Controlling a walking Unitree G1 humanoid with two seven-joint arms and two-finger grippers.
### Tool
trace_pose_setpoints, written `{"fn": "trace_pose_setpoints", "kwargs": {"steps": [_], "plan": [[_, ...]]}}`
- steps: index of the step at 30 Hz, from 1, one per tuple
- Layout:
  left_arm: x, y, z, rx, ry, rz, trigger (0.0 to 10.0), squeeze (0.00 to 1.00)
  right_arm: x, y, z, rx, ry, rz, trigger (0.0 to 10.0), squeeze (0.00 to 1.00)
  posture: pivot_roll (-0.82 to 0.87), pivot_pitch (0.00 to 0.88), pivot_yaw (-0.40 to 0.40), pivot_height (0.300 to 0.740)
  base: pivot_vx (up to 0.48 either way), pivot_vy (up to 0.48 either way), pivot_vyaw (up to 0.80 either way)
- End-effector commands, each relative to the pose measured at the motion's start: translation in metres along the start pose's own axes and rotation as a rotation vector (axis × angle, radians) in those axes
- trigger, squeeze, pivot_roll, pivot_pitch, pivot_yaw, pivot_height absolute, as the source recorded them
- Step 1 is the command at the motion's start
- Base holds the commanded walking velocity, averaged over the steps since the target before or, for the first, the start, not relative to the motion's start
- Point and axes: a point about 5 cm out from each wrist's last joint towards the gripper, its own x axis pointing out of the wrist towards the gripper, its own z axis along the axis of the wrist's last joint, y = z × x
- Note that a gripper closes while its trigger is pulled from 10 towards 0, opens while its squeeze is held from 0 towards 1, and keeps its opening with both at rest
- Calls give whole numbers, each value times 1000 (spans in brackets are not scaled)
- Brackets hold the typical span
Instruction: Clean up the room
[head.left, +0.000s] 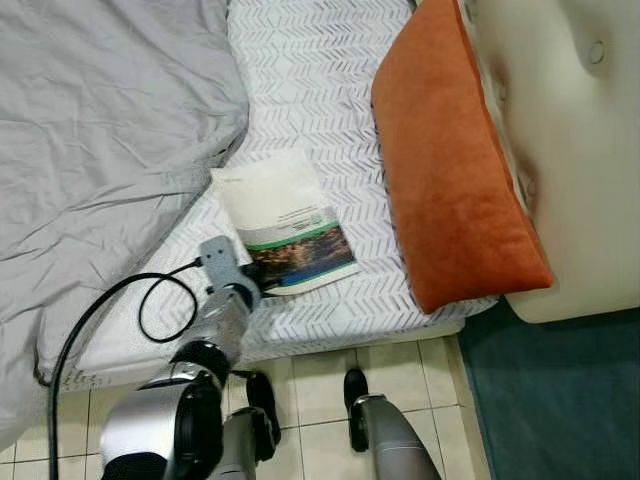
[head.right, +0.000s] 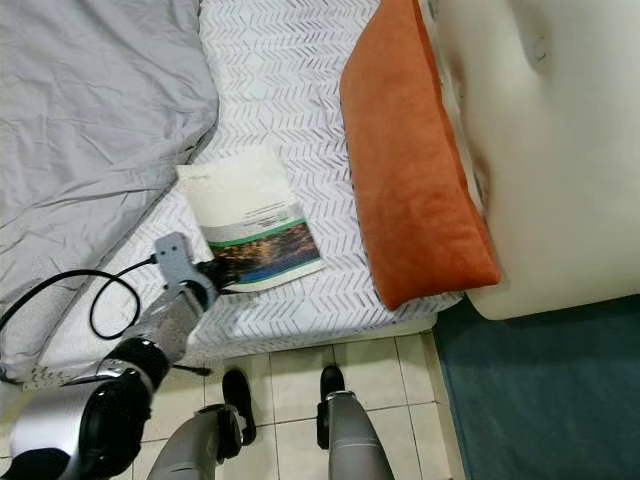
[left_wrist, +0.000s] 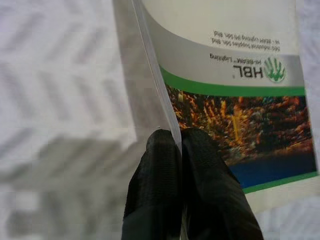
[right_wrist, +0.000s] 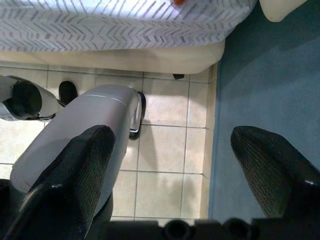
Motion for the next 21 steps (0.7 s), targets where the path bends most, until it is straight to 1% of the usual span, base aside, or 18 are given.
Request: {"fn": "trace_pose_setpoints", "kwargs": {"steps": [1, 3, 4, 5, 6, 7, 8, 10, 12, 13, 15, 16, 20, 21], "plan": [[0, -2, -8, 53, 47, -13, 10000, 0, -7, 2, -5, 0, 45, -11, 10000, 0, -514, 573, -37, 740, 0, 0, 0], [1, -8, -2, 99, 40, -41, 10000, 0, -9, 6, -5, 10, 47, -20, 10000, 0, -525, 578, -21, 740, 0, 0, 0], [1, -8, -2, 99, 40, -41, 10000, 0, -9, 6, -5, 10, 47, -20, 10000, 0, -525, 578, -21, 740, 0, 0, 0], [2, -11, 1, 119, 37, -54, 10000, 0, -10, 7, -5, 15, 48, -25, 10000, 0, -527, 580, -18, 740, 0, 0, 0], [4, -16, 7, 185, 29, -78, 10000, 0, -14, 11, -6, 25, 53, -34, 10000, 0, -536, 590, -4, 740, 0, 0, 0], [4, -18, 9, 214, 25, -81, 10000, 0, -15, 12, -6, 29, 56, -39, 10000, 0, -537, 592, -1, 740, 0, 0, 0], [4, -18, 9, 214, 25, -81, 10000, 0, -15, 12, -6, 29, 56, -39, 10000, 0, -537, 592, -1, 740, 0, 0, 0], [5, -20, 12, 241, 23, -88, 10000, 0, -18, 13, -7, 36, 60, -49, 10000, 0, -539, 598, 9, 740, 0, 0, 0], [5, -18, 13, 250, 23, -82, 10000, 0, -21, 17, -6, 42, 64, -55, 10000, 0, -539, 605, 20, 740, 0, 0, 0], [5, -20, 13, 243, 25, -86, 10000, 0, -22, 18, -7, 45, 67, -58, 10000, 0, -539, 607, 25, 740, 0, 0, 0], [5, -28, 6, 214, 41, -114, 10000, 0, -25, 20, -8, 51, 74, -65, 10000, 0, -546, 610, 25, 740, 0, 0, 0], [5, -28, 6, 214, 41, -114, 10000, 0, -25, 20, -8, 51, 74, -65, 10000, 0, -546, 610, 25, 740, 0, 0, 0], [5, -33, 1, 263, 53, -138, 10000, 0, -28, 22, -6, 54, 73, -73, 10000, 0, -572, 619, 19, 740, 0, 0, 0], [5, -35, 2, 296, 53, -150, 10000, 0, -30, 23, -6, 55, 76, -78, 10000, 0, -574, 623, 19, 740, 0, 0, 0]]}}
